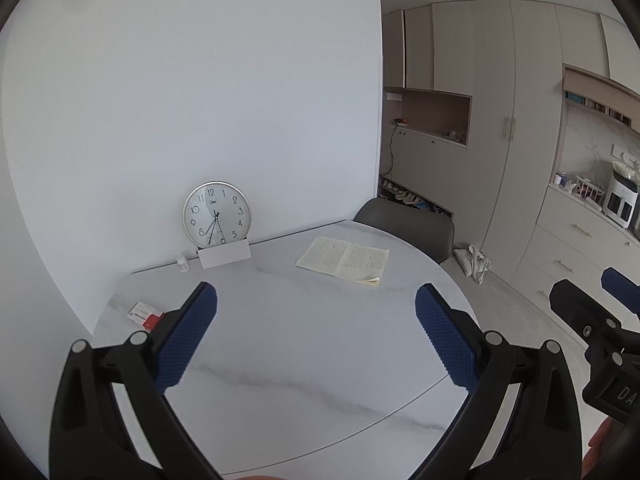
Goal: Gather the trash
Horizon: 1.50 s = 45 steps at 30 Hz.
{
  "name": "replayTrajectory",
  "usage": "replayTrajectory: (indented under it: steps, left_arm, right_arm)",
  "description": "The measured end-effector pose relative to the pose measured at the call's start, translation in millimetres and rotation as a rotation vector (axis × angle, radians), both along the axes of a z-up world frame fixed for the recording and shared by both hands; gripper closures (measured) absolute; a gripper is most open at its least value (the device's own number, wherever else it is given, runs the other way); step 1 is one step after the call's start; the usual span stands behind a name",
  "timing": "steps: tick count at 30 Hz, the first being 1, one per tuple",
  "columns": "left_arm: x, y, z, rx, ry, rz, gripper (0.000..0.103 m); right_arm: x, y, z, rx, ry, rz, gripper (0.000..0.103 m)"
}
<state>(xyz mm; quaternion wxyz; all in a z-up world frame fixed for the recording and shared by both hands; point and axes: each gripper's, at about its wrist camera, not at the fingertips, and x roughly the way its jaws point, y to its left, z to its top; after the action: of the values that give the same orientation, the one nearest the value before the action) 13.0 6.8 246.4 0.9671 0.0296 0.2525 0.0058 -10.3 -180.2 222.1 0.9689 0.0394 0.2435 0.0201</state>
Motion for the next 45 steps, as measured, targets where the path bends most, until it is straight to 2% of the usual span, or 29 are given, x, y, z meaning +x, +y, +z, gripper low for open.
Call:
replayTrajectory:
  steps: [45]
  left_arm:
    - [0.7, -7.1, -4.8, -0.003, 0.025, -0.013, 0.008]
  right_arm:
    - [3.5, -2.4, -7.9, 0.003, 0.027, -0.001, 0.002]
